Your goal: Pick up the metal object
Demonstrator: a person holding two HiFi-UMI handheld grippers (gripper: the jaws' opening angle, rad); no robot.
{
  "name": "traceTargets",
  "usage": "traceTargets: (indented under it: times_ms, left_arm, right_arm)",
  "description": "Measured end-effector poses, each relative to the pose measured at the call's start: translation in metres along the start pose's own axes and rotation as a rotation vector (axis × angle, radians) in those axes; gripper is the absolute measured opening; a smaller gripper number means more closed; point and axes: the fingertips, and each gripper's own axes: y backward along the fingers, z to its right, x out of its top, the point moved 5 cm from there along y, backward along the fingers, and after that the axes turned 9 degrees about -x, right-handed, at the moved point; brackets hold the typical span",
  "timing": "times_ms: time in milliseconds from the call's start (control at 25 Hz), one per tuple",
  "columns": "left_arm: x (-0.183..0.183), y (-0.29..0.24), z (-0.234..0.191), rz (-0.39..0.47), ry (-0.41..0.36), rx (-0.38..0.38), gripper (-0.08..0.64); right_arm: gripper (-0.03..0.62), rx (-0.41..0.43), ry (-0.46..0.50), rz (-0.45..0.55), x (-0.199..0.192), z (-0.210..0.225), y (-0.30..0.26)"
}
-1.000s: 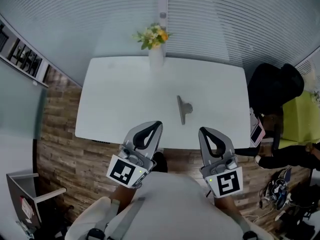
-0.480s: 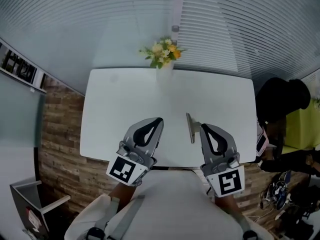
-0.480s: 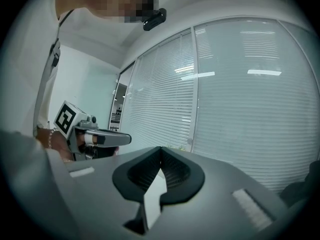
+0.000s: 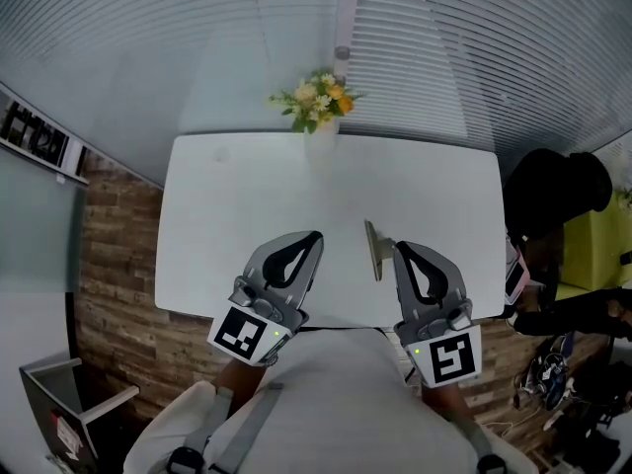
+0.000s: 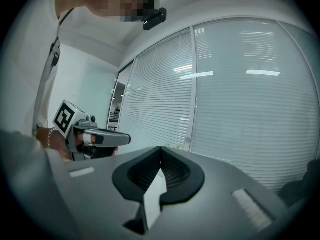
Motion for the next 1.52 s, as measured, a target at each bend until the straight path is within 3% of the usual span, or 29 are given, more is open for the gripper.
traceTargets:
  times_ms: [520, 960, 1520]
  left_arm:
    - [0.004, -0.029, 0.047, 0.000, -0.029, -0.010, 0.003]
    - [0.002, -0.029, 0.062, -0.020, -0.033, -0.007, 0.003]
    - [-0.007, -0.027, 0.074, -0.029, -0.019, 0.016, 0.003]
  right_arm:
    - [0.003, 0.010, -0.005, 0.014, 0.000, 0.037, 0.037]
    - [0.023, 0.034, -0.011, -0.006, -0.013, 0.045, 0.043]
    - [0.075, 0.032, -0.032, -0.146, -0.102, 0.070, 0.041]
